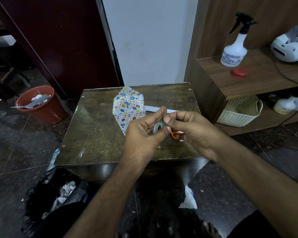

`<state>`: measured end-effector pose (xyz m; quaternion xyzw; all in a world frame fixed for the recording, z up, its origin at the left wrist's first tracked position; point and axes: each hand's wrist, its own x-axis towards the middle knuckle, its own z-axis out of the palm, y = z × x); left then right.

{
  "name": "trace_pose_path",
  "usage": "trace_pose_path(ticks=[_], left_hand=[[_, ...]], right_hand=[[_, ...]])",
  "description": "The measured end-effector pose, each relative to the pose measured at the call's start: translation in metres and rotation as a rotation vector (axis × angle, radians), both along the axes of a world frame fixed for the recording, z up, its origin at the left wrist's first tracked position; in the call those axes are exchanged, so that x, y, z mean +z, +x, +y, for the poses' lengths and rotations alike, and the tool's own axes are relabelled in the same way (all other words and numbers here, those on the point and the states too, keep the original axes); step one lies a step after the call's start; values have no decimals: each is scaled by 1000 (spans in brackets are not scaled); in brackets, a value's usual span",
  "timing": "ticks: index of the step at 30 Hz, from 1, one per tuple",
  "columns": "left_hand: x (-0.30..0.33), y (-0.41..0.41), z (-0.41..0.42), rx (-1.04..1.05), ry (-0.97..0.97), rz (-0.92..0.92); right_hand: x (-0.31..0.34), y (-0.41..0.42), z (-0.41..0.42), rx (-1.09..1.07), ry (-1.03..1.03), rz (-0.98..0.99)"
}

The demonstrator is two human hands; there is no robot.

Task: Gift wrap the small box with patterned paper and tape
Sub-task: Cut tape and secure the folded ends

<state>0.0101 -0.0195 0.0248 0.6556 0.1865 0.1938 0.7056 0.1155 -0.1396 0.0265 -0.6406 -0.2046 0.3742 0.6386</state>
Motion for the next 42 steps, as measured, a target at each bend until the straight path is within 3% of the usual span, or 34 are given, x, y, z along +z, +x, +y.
trace_pose_path(ticks=[6,20,30,34,42], left_hand=[[-4,4,-7,-18,2,-9],[-10,25,-12,-2,-91,-65],[-10,36,-26,134,207,-83],[-9,42,-29,103,97,-56],[-4,46,-35,71,59,-75]], right_hand=[[3,4,-5,-50,-54,0],[11,10,-11,-197,21,-327],[17,11,-18,-426,36,-347],[17,12,-22,-401,4,-494],[12,24,-22,-389,-53,-332]])
